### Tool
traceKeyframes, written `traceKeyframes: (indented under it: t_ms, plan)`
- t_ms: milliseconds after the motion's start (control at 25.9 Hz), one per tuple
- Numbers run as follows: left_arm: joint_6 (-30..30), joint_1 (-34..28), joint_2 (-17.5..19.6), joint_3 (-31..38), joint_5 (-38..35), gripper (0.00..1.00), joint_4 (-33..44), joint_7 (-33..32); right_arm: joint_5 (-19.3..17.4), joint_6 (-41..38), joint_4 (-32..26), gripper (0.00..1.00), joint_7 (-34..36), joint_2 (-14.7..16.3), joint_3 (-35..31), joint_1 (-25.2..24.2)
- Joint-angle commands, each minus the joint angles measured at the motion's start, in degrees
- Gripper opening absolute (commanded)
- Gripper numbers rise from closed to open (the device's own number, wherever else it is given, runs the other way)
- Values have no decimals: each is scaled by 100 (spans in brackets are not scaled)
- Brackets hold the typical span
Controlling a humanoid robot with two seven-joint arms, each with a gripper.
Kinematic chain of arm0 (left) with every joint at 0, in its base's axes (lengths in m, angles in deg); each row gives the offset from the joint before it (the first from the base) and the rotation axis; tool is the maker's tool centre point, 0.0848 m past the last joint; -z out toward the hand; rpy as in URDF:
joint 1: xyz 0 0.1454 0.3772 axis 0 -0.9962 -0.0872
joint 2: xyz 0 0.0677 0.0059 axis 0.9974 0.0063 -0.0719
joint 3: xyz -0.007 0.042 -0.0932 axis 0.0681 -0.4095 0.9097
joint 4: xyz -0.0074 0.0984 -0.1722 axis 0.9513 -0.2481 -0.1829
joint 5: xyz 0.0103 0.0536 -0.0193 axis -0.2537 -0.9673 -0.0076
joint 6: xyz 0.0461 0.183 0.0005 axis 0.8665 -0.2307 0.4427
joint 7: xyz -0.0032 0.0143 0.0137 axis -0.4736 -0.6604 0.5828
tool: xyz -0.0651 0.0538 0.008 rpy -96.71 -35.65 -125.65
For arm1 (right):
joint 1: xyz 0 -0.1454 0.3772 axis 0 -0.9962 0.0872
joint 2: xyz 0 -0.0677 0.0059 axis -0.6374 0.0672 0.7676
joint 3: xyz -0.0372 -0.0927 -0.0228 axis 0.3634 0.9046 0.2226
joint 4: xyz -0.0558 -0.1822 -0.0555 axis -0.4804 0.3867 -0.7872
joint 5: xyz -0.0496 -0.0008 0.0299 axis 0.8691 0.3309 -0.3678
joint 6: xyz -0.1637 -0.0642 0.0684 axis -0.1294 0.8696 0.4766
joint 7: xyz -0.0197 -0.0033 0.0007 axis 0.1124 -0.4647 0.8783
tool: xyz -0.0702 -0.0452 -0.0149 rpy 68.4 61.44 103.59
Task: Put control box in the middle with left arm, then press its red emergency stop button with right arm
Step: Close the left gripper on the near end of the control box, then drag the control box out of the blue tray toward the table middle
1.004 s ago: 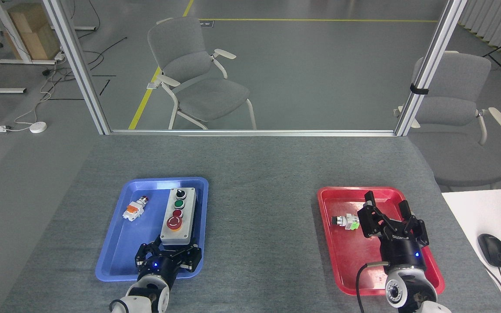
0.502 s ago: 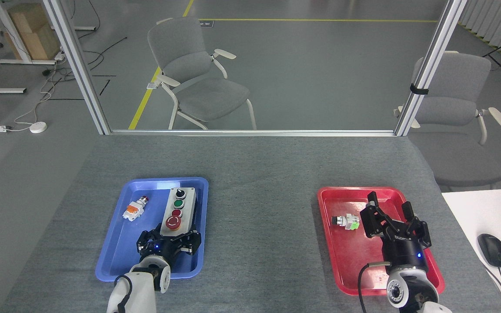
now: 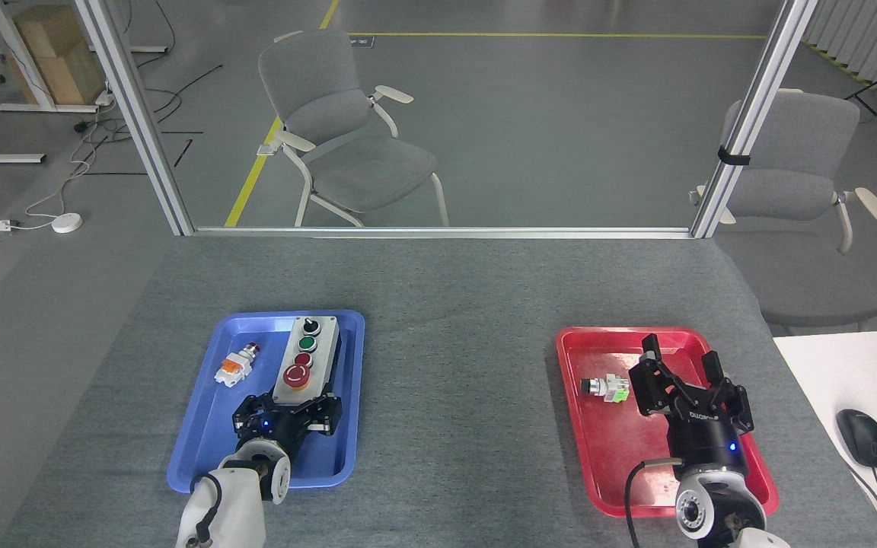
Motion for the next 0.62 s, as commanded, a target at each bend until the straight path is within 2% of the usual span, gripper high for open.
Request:
traceKeyframes:
  t_ms: [0, 154, 232, 386, 579]
  plan:
    - [149, -165, 153, 15, 322, 0, 680, 55, 8, -1, 0, 100, -4, -8, 2, -8]
    - [465, -665, 179, -11, 665, 0, 1699, 20, -1, 8, 9, 100, -4, 10, 2, 1]
    - [588, -876, 100, -82, 656, 0, 1892, 20, 8, -1, 9, 100, -4, 10, 2, -8]
    - [544, -859, -119, -802, 621, 0, 1796, 11, 8, -9, 9, 100, -4, 1, 2, -17]
    - [491, -665, -506, -1303, 541, 0, 1594, -15, -1, -1, 9, 100, 5, 10, 2, -17]
